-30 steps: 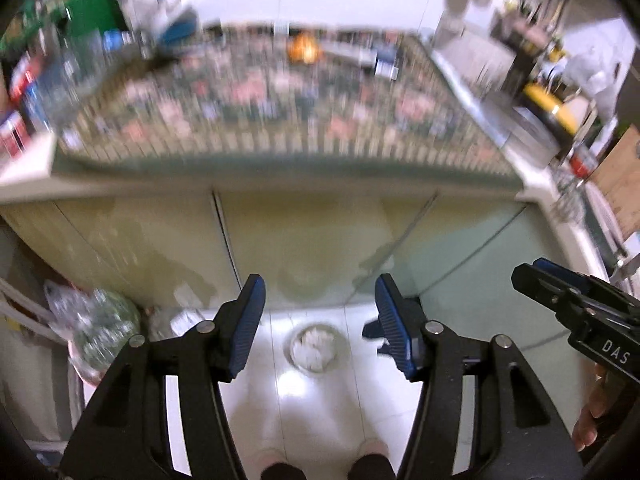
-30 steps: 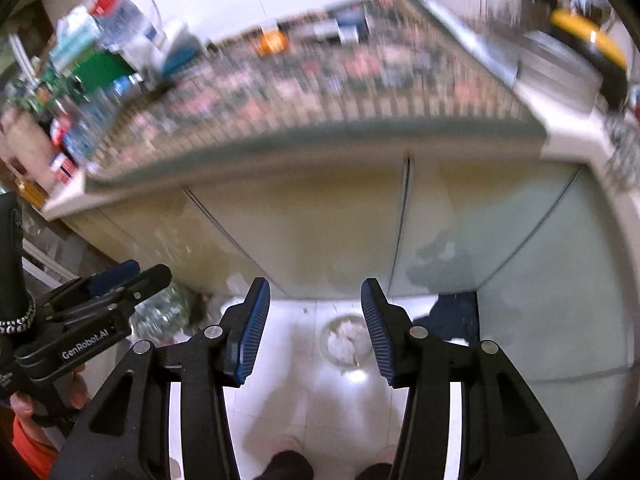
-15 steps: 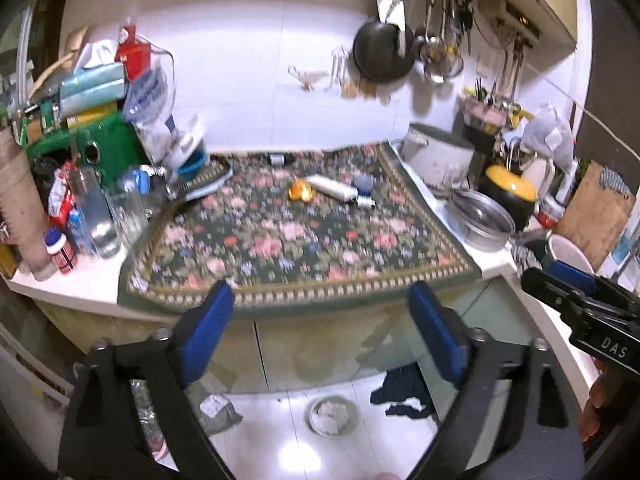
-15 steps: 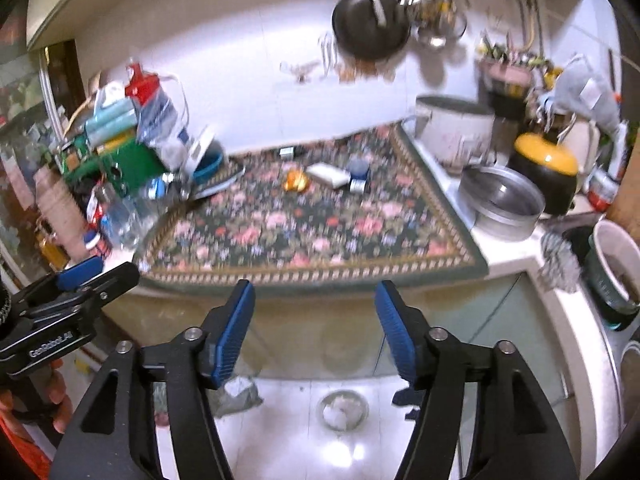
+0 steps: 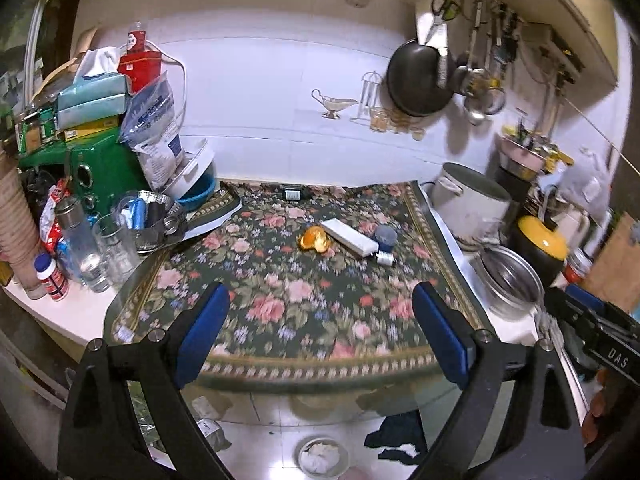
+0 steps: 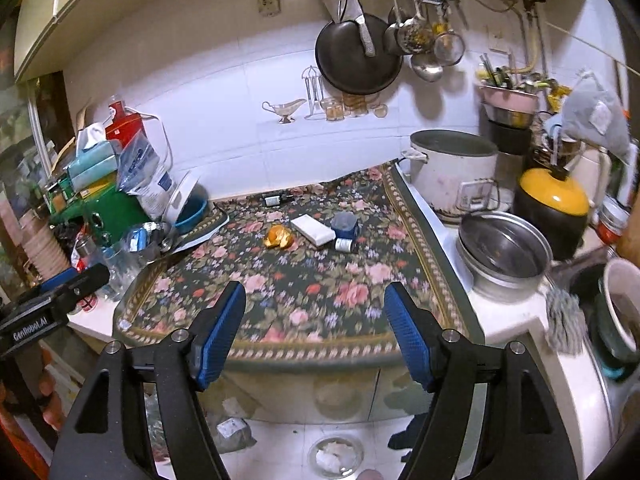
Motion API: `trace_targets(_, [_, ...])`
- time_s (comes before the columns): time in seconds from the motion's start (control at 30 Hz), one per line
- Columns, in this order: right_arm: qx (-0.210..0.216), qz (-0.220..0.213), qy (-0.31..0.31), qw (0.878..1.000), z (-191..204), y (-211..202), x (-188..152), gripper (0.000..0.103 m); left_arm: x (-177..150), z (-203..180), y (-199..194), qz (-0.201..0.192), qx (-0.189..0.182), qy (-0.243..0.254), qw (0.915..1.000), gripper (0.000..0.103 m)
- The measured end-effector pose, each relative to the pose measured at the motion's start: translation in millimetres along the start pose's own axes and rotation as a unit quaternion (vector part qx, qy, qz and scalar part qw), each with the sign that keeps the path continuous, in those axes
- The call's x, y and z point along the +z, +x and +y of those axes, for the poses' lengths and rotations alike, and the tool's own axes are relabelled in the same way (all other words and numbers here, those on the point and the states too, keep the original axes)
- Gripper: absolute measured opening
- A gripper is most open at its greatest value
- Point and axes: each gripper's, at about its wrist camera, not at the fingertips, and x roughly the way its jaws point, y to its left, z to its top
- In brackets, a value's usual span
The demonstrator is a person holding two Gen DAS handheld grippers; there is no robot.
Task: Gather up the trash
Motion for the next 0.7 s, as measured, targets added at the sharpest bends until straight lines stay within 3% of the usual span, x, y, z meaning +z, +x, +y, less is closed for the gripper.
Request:
trace_targets(0.33, [0.036, 0.055, -0.051, 0.997, -47.2, 77.6, 42.1, 0.068, 32.7, -25.5, 92.9, 0.032, 0.04, -0.05, 0.9974, 0.093])
trace_targets(0.5, [0.052, 0.087, -0.041, 0.994, -60.0, 119.8, 51.7, 0.068, 34.8, -20.4, 135.8, 0.059, 0.067, -0.049, 0.9948, 0.093])
trace_targets(0.7, [0.041, 0.114, -0.021, 0.992, -63.5, 175.6, 62.2, 0.068, 42.5, 1.2, 195.3, 0.093, 0.073, -0.049, 0.9918, 0.093])
